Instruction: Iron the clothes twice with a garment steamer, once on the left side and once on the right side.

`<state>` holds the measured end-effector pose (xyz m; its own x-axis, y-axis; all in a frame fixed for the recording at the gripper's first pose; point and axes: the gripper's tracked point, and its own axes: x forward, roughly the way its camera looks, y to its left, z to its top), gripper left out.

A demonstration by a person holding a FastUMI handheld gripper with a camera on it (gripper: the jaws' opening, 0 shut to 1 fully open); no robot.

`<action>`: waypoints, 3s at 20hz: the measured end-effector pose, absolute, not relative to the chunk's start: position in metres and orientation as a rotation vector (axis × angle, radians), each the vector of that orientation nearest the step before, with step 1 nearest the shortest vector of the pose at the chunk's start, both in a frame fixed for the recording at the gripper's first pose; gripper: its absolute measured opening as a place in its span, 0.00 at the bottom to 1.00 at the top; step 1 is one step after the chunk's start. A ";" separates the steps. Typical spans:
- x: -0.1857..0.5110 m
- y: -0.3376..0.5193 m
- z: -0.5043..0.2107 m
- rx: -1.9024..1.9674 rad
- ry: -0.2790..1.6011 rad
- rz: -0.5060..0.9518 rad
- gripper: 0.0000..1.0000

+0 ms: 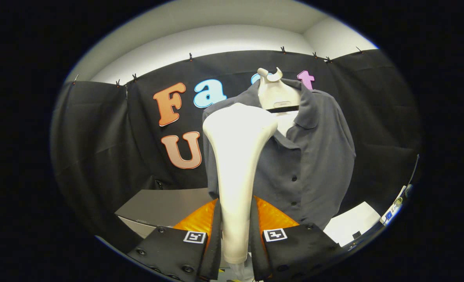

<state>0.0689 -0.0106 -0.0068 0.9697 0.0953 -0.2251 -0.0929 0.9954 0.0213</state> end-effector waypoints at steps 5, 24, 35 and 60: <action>0.085 -0.042 -0.001 -0.007 0.212 0.102 0.40; 0.146 -0.075 -0.063 -0.017 0.307 0.129 0.40; 0.137 -0.085 -0.124 0.005 0.415 0.128 0.40; 0.117 -0.130 -0.269 0.002 0.669 0.120 0.40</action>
